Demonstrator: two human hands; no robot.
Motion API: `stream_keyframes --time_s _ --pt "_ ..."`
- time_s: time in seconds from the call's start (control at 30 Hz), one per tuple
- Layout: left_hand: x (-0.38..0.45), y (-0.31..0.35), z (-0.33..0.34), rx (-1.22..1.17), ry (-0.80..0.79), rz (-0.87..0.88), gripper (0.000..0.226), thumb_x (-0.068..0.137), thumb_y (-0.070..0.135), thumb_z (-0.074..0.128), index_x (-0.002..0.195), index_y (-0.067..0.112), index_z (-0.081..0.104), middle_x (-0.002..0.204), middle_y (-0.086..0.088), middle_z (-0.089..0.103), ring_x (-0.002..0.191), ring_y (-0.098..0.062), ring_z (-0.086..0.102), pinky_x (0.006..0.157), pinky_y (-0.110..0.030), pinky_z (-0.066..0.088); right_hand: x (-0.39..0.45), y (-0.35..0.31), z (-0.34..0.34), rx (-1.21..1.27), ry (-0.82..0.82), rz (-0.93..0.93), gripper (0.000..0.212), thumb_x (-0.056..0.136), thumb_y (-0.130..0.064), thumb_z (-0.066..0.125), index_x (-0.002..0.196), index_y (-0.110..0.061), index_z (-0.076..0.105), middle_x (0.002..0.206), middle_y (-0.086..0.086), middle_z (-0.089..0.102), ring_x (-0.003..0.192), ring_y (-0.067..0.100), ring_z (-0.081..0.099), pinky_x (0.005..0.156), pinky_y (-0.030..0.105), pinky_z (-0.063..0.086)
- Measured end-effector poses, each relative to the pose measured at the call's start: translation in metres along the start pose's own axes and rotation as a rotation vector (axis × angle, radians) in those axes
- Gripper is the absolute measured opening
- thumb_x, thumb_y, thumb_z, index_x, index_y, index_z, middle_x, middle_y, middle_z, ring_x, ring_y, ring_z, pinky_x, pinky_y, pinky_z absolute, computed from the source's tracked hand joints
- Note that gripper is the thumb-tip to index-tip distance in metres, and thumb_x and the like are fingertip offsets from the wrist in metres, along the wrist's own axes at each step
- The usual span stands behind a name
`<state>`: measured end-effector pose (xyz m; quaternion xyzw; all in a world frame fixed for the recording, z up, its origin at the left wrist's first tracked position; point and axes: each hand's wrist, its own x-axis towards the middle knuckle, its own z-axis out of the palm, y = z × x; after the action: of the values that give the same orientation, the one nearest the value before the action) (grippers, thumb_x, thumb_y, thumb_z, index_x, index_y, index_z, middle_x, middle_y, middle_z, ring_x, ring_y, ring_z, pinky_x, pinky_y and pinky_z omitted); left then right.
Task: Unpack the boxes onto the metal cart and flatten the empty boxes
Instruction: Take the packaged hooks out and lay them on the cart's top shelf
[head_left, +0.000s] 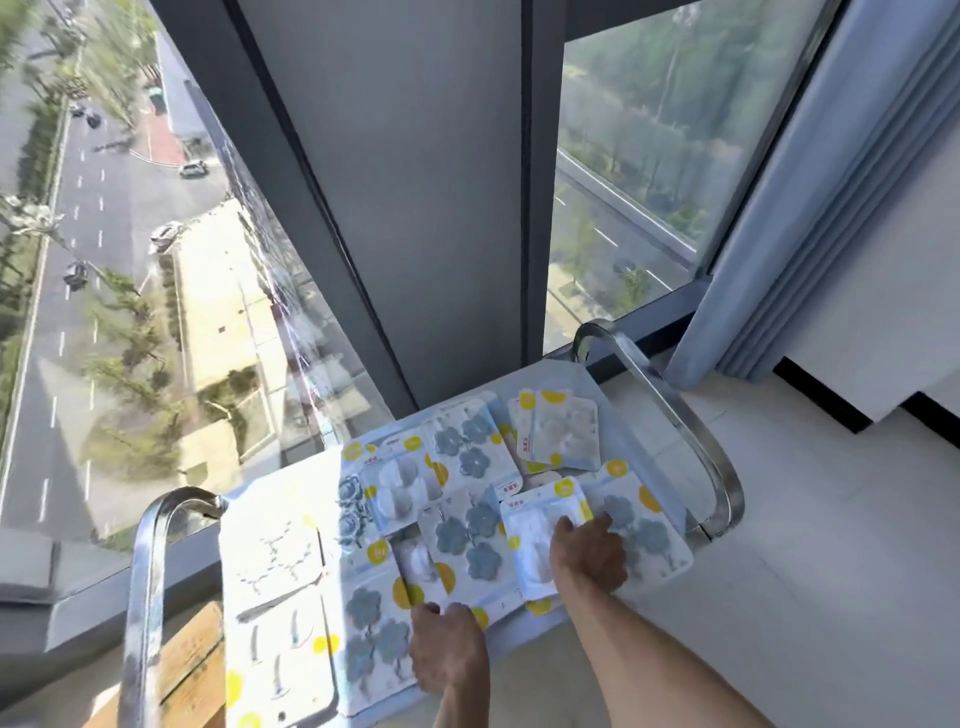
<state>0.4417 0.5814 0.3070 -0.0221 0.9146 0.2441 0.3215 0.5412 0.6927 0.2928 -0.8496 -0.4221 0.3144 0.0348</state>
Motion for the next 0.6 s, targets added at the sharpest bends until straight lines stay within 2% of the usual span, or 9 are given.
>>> stream_keyframes --time_s 0.13,0.23,0.33,0.47,0.6 --pt "-0.001 0.002 0.009 0.118 0.050 0.144 0.031 0.089 0.025 0.054 0.117 0.015 0.058 0.113 -0.013 0.063 0.101 -0.030 0.060 0.077 -0.034 0.041 0.008 -0.009 0.004 -0.006 0.000 -0.019 0.048 0.095 -0.037 0.045 0.133 -0.009 0.042 0.133 0.020 0.049 0.120 0.035 0.047 0.095 0.042 0.042" --pt "-0.004 0.007 0.021 0.161 0.066 0.206 0.030 0.089 0.027 0.056 0.114 0.012 0.054 0.112 -0.012 0.060 0.099 -0.031 0.059 0.073 -0.035 0.039 0.014 -0.011 0.002 -0.066 0.003 -0.101 0.045 0.092 -0.037 0.047 0.131 -0.014 0.045 0.133 0.016 0.050 0.122 0.033 0.046 0.100 0.043 0.038" --pt "-0.007 0.015 0.026 0.112 0.074 0.153 0.037 0.086 0.024 0.064 0.117 0.009 0.051 0.109 -0.014 0.064 0.099 -0.034 0.062 0.073 -0.036 0.041 0.015 -0.012 0.002 -0.115 -0.010 -0.187 0.044 0.092 -0.035 0.048 0.132 -0.015 0.045 0.133 0.015 0.049 0.123 0.031 0.045 0.101 0.042 0.039" --pt "-0.003 0.015 0.019 0.053 0.072 0.047 0.038 0.086 0.016 0.063 0.122 0.011 0.050 0.107 -0.018 0.066 0.098 -0.035 0.063 0.075 -0.037 0.044 0.010 -0.014 0.001 -0.126 -0.012 -0.230 0.044 0.092 -0.030 0.048 0.132 -0.013 0.045 0.132 0.015 0.049 0.122 0.032 0.046 0.099 0.040 0.040" --pt "0.003 0.004 -0.003 0.082 0.108 -0.007 0.026 0.086 0.018 0.061 0.110 0.009 0.054 0.096 -0.016 0.064 0.088 -0.032 0.061 0.072 -0.037 0.043 -0.003 -0.021 0.003 -0.152 -0.022 -0.291 0.046 0.091 -0.028 0.050 0.133 -0.011 0.045 0.132 0.014 0.048 0.124 0.030 0.044 0.099 0.040 0.038"
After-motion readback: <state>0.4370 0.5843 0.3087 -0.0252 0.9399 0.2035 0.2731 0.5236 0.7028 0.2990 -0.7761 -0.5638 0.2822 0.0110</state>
